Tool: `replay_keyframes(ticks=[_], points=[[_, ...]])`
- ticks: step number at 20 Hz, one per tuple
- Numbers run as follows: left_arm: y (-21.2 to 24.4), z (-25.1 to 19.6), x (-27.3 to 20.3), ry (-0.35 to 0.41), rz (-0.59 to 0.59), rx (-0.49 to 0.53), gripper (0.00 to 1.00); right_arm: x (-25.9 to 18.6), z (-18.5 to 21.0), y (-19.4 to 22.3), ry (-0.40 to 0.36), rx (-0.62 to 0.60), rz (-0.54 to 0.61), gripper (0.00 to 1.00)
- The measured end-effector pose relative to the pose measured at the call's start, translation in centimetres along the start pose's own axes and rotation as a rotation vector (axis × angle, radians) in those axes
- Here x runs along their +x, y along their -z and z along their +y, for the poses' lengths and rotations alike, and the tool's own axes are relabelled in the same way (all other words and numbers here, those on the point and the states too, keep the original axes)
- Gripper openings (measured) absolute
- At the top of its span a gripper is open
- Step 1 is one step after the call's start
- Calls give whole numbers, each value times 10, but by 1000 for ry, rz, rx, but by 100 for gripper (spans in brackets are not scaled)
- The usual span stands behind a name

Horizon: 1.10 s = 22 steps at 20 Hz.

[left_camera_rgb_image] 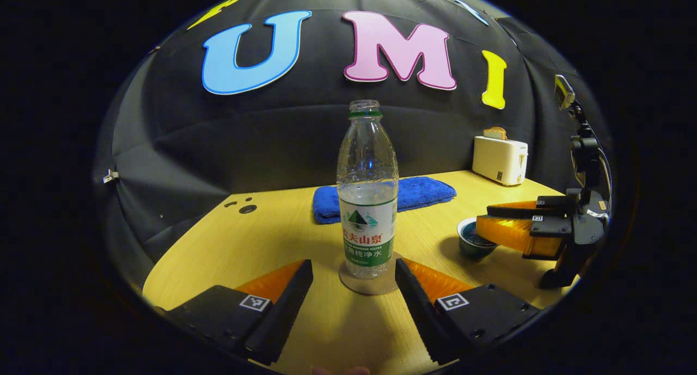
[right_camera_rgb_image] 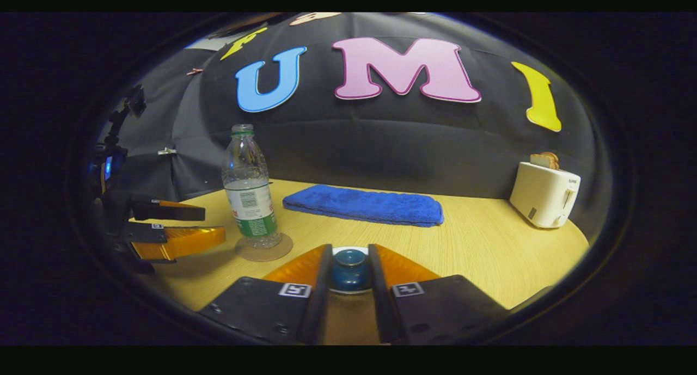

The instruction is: Open the teacup lid with one hand, grasp the water bottle and pour water into the teacup with the other hand; after pouring, place the water bottle on the coaster and then close the teacup lid.

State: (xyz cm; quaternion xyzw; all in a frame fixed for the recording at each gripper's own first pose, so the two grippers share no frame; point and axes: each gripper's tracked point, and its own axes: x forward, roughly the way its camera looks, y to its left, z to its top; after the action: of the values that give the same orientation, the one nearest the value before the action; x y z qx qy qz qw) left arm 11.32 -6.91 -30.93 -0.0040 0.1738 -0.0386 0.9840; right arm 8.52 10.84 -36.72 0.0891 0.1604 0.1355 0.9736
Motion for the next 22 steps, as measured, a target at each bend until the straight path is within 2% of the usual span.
replay_keyframes(ticks=[1, 2, 4, 6, 11, 17, 22], points=[[-1, 0, -1, -3, -1, 3, 96, 0, 0, 0, -1, -1, 3, 46], [-3, 1, -3, -4, -4, 3, 96, 1, -1, 1, -2, -1, 6, 64], [-6, 3, -8, -10, -4, 7, 96, -2, 3, -8, -11, 7, -16, 86], [-15, 4, -17, -13, -6, 9, 96, -10, 3, -29, -6, 9, -53, 99], [-63, 4, -50, -28, -31, 10, 96, -52, 1, -102, 40, 4, -114, 99], [-153, 4, -102, -48, -94, -33, 95, -108, 8, -198, 48, -17, -143, 99], [-213, 12, -136, -70, -158, -56, 95, -149, 15, -260, 57, -21, -202, 98]])
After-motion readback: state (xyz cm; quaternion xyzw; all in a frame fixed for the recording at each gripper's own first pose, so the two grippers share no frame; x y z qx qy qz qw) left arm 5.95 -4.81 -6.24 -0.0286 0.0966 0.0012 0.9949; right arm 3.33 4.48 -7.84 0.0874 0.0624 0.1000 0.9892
